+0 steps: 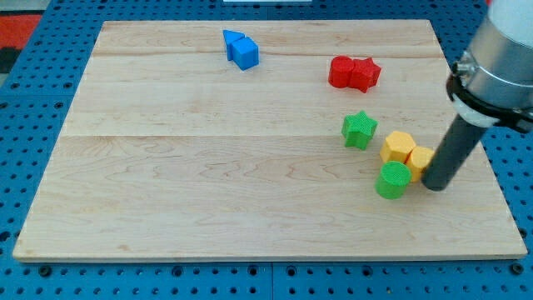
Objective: Slide the green circle a bit up
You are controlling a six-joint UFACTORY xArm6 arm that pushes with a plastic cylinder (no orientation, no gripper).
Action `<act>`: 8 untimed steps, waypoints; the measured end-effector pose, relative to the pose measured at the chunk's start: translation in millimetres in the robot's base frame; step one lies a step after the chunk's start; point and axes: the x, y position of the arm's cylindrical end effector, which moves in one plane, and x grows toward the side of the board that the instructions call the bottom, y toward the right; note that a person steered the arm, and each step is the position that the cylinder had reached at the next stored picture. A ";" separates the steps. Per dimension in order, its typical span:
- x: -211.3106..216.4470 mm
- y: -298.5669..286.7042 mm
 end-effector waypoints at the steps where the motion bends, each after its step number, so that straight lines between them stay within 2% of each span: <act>1: -16.7 -20.8; 2: -32.8 -39.2; 3: -35.3 -31.1; 4: 2.9 -10.2; 5: 44.2 -24.7; 6: 56.3 -83.6; 8: 17.8 -83.6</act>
